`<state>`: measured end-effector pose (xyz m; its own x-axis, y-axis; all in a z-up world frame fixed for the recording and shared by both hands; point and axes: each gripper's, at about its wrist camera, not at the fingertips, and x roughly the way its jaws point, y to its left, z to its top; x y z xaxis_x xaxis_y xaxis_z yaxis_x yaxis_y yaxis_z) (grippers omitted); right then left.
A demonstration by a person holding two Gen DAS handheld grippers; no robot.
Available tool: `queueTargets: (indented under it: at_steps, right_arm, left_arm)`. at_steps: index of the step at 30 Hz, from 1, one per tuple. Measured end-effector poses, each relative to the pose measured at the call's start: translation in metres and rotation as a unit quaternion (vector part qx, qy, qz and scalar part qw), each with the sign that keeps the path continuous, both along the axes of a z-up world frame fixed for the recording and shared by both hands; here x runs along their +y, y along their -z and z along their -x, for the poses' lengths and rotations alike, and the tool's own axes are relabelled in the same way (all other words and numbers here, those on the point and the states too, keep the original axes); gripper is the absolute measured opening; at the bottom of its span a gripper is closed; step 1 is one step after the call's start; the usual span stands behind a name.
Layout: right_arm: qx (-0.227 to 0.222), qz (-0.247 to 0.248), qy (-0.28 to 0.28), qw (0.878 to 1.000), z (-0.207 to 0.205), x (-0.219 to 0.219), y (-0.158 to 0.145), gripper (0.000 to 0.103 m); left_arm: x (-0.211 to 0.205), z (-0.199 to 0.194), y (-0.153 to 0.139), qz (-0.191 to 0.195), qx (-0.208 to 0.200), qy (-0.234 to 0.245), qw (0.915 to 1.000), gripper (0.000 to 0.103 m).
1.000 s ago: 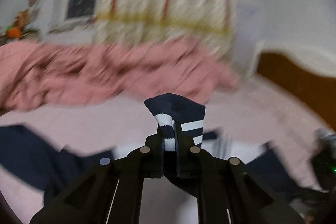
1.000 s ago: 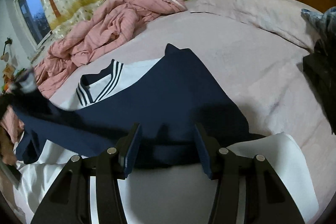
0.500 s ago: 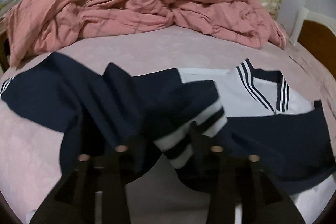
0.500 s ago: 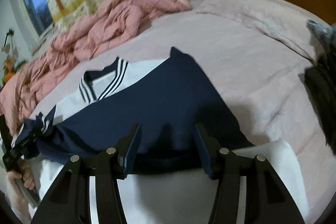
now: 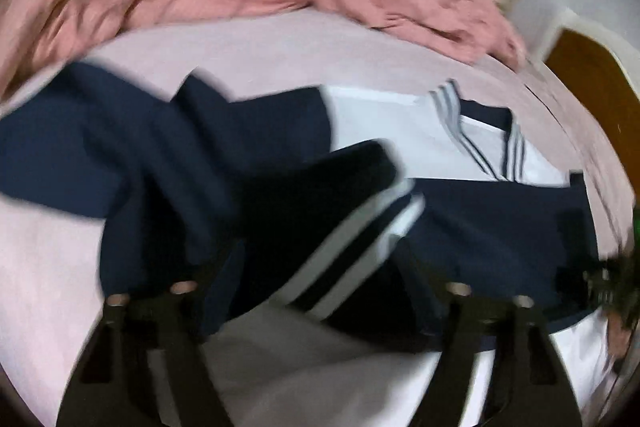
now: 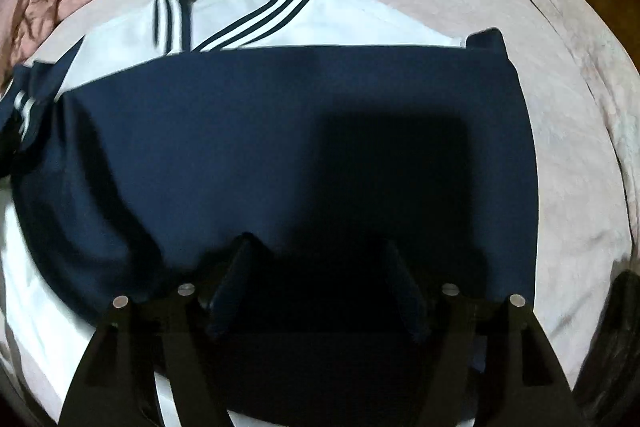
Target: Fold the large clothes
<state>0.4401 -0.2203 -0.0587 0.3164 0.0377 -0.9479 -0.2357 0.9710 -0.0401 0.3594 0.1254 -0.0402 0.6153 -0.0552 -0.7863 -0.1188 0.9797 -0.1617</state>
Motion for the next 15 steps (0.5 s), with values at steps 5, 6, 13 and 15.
queueTargets:
  at_steps: [5, 6, 13, 15]
  right_arm:
    - [-0.086, 0.012, 0.040, 0.995, -0.024, -0.029, -0.035, 0.053]
    - [-0.098, 0.003, 0.048, 0.994, -0.029, -0.037, -0.041, 0.053]
    - [-0.074, 0.032, 0.132, 0.988, -0.066, -0.071, -0.025, 0.054]
    - [-0.072, 0.030, 0.132, 0.988, -0.069, -0.076, -0.015, 0.013]
  left_arm:
    - [-0.012, -0.018, -0.008, -0.048, -0.015, -0.006, 0.9987, 0.004]
    - [-0.006, -0.016, -0.015, -0.045, -0.039, -0.014, 0.9981, 0.004]
    - [0.002, -0.036, -0.052, -0.045, -0.101, -0.031, 0.9933, 0.004]
    - [0.003, -0.039, -0.052, -0.038, -0.079, -0.035, 0.9955, 0.004]
